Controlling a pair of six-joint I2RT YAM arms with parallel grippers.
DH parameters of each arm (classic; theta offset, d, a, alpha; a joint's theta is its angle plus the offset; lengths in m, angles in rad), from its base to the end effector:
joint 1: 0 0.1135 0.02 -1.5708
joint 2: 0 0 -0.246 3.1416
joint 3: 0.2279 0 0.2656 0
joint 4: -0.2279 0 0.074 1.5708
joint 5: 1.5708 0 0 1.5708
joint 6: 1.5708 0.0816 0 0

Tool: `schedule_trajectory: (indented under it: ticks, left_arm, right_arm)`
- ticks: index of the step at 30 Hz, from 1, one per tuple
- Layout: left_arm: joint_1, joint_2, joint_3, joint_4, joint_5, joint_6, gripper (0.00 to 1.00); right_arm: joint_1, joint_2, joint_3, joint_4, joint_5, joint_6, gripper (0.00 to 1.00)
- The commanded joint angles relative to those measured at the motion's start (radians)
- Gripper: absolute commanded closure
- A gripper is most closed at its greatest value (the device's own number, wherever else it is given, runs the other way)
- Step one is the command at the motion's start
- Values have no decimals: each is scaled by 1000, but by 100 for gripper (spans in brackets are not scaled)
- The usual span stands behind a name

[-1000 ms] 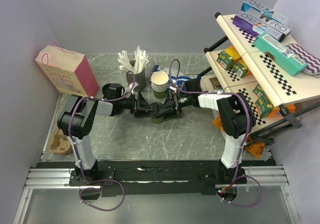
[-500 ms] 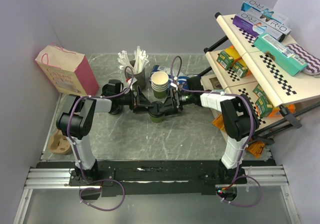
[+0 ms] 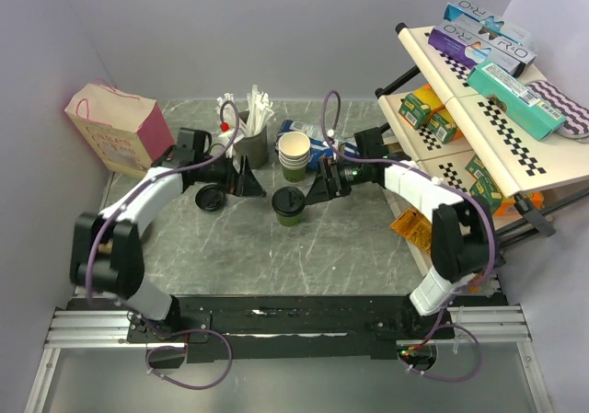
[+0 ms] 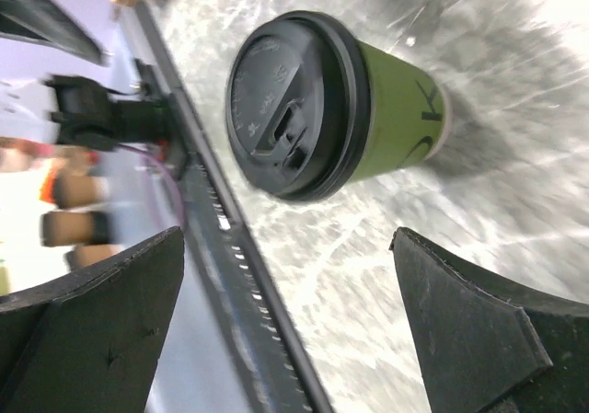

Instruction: Pack the takeout coffee

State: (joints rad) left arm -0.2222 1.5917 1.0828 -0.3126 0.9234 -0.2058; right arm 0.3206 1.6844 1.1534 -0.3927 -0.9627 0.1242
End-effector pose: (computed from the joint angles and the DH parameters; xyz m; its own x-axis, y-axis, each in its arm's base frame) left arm 0.3409 -0.1438 0.1956 -0.8345 0.0622 -0.5474 0.5029 0.4916 -0.7109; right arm 0.3339 0.1814 0.1824 -0.8318 -0.2016 -0.5171 -0.5508 0.4144 0.7245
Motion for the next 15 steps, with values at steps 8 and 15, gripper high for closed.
schedule_trajectory:
  ticks: [8,15]
  left_arm:
    - [95,-329,-92,-205,-173,232,2]
    - [306,-329,-34,-9,-103,-87,7]
  right_arm:
    - [106,-247,207,-316,266,-619,10]
    - [366,-163,354,-288,344,-848,59]
